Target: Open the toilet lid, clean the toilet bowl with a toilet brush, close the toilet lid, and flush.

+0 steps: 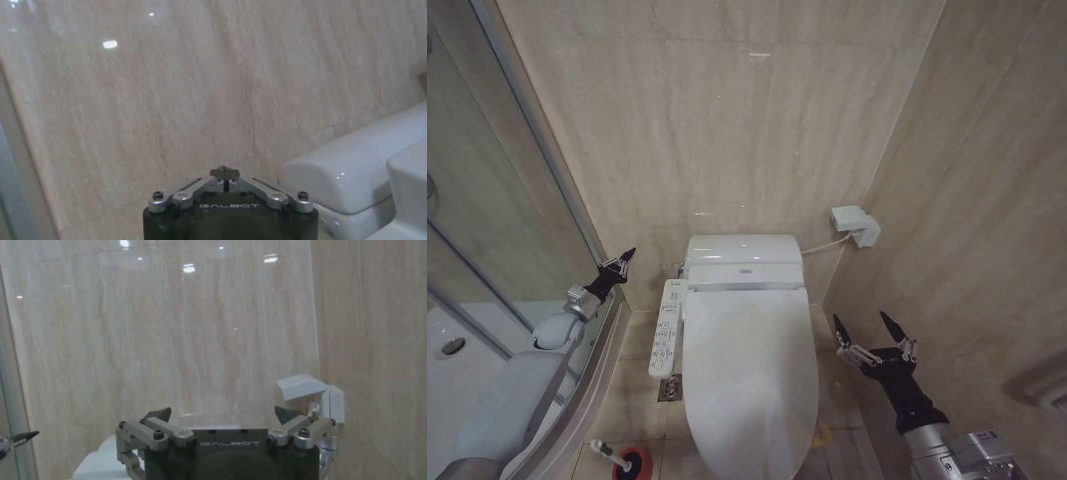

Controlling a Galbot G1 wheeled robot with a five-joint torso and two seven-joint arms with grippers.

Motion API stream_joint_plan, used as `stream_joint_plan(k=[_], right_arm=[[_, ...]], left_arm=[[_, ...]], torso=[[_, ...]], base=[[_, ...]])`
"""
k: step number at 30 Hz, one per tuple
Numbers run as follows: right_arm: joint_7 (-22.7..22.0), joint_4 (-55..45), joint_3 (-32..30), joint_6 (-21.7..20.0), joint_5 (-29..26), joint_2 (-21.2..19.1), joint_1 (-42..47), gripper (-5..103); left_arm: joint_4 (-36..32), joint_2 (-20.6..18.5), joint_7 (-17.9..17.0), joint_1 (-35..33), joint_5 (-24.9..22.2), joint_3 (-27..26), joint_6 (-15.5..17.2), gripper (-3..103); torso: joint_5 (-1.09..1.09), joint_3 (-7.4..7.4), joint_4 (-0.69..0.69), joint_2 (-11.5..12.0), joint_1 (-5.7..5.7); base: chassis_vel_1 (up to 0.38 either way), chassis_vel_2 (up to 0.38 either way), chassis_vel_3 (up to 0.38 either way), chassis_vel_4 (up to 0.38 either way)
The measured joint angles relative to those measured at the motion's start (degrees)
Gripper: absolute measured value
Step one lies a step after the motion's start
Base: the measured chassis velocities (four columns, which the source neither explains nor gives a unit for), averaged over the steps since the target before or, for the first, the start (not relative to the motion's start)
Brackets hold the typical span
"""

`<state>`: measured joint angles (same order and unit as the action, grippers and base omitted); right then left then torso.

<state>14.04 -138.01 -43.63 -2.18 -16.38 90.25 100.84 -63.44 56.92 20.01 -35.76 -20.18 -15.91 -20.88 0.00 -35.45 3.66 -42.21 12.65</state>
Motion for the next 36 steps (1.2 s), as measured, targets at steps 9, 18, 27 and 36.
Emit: stream_joint_plan(k=[9, 18, 27, 36], right_arm=[[0.00, 0.00, 0.00, 0.00, 0.00, 0.00, 0.00, 100], [0.00, 0.00, 0.00, 0.00, 0.00, 0.00, 0.00, 100], [0.00, 0.00, 0.00, 0.00, 0.00, 0.00, 0.00, 100], [0.00, 0.00, 0.00, 0.00, 0.00, 0.00, 0.00, 100]], left_arm=[[4.65, 0.44, 3.30, 2.10, -0.37, 3.08, -3.60, 0], [11.13, 2.04, 6.63, 6.56, -2.13, 8.50, -5.35, 0], [16.17, 3.95, 9.77, 8.05, -1.03, 10.43, -7.58, 0], [18.39, 3.62, 12.64, 8.13, -0.27, 11.01, -9.87, 0]], torso=[[0.00, 0.00, 0.01, 0.00, 0.00], [0.00, 0.00, 0.00, 0.00, 0.00], [-0.01, 0.00, -0.01, 0.00, 0.00], [0.00, 0.00, 0.00, 0.00, 0.00]], base=[[-0.025, 0.032, 0.022, -0.033], [0.000, 0.000, 0.000, 0.000], [0.000, 0.000, 0.000, 0.000], [0.000, 0.000, 0.000, 0.000]])
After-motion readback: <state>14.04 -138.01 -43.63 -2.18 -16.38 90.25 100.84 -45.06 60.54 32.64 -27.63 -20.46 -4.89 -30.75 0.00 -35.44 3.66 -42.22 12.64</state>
